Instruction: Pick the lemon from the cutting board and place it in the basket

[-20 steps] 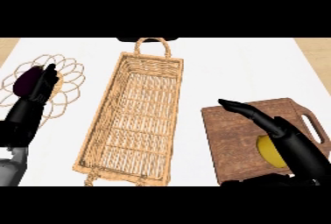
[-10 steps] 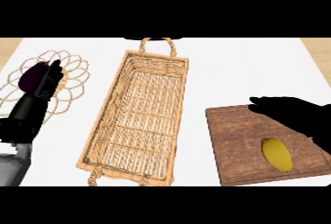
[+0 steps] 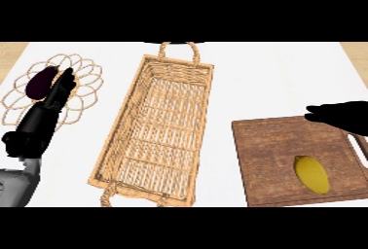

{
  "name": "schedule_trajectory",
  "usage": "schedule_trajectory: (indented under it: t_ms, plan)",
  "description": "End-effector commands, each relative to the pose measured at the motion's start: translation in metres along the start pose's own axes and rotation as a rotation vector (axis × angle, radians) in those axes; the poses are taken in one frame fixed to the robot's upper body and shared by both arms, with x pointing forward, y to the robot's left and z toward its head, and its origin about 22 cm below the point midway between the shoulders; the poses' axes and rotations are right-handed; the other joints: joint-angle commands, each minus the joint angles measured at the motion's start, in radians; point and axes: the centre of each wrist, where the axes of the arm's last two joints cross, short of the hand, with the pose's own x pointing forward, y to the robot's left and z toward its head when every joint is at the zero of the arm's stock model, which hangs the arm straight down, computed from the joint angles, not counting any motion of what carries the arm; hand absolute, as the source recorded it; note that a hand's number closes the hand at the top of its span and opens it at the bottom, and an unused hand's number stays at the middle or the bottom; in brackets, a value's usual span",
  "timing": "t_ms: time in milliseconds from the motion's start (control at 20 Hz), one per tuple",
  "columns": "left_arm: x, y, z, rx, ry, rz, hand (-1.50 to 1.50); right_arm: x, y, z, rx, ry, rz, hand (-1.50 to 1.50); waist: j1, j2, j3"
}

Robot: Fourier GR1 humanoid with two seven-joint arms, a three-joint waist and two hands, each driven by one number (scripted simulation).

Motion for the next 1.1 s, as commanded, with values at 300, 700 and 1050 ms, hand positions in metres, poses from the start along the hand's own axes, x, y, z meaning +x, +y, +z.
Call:
schedule_trajectory:
  t_ms: [300, 700, 1050]
  plan:
    - [0.017, -0.001, -0.014, 0.014, -0.012, -0.006, 0.00, -0.006, 0.023, -0.035, 0.084, 0.017, 0.036, -1.50, -0.001, 0.001, 0.002]
    - [0.000, -0.015, -0.002, 0.013, 0.004, 0.009, 0.00, -0.007, 0.072, -0.068, 0.189, 0.078, 0.116, -1.50, 0.001, 0.001, 0.003]
    - [0.005, 0.014, -0.008, 0.017, -0.020, -0.011, 0.00, -0.031, 0.086, -0.087, 0.179, 0.103, 0.101, -1.50, -0.001, 0.000, 0.002]
